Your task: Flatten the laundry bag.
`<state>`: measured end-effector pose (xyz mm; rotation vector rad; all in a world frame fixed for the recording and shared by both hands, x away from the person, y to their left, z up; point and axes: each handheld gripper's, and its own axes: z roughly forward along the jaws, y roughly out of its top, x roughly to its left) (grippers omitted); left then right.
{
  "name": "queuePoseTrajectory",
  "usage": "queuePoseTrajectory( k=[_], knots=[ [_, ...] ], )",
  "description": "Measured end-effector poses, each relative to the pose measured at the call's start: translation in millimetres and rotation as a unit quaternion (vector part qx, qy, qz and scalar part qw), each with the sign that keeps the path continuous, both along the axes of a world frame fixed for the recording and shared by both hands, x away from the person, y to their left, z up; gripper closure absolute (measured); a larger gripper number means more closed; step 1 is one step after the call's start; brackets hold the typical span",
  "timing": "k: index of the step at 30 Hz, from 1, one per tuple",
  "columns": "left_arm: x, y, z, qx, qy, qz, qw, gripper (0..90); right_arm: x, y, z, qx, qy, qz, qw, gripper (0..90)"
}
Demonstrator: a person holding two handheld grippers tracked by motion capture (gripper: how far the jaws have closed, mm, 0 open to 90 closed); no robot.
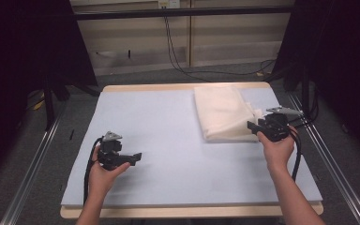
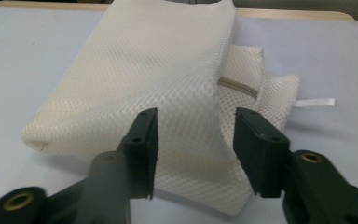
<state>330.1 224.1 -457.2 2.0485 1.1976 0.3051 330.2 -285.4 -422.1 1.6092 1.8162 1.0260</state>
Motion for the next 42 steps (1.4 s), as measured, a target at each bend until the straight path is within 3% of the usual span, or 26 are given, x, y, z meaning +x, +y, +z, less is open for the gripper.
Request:
queuePoseTrajectory(
  k=[3,5,8,10,14,17,27,42],
  knots=[
    [0.3,-0.9,-0.4,0.006,0.001,-0.006,1.0000,7.8,2.5,-3.1,0.8,0.016,-0.004,-0.022,0.9996,39.8],
    [0.5,-1.7,-0.6,0.008,0.003,-0.007,0.9999,7.8,6.0,-3.3,0.2,0.034,-0.007,-0.014,0.9993,39.4],
    [0.4,-3.2,-1.3,0.008,0.004,-0.008,0.9999,7.8,12.8,2.6,-2.4,0.030,0.000,-0.002,0.9996,39.5],
    [1.0,-2.6,-1.4,0.015,0.005,-0.013,0.9998,7.8,18.6,7.4,-4.7,0.024,0.008,0.011,0.9996,47.1],
    [1.2,-2.3,-1.3,0.011,0.004,-0.010,0.9999,7.8,22.5,18.2,-2.8,0.017,-0.001,0.040,0.9991,75.4],
    [1.4,-1.8,-1.5,0.005,0.005,-0.005,1.0000,7.9,23.0,24.7,3.3,0.017,-0.010,0.057,0.9982,80.3],
    [1.3,-6.1,-2.5,0.015,0.009,-0.019,0.9997,7.8,21.5,48.2,19.8,0.010,-0.026,0.097,0.9949,81.0],
    [0.1,-10.4,-2.6,0.001,0.014,-0.026,0.9996,7.8,23.4,91.8,31.9,0.004,-0.054,0.151,0.9870,81.4]
  ],
)
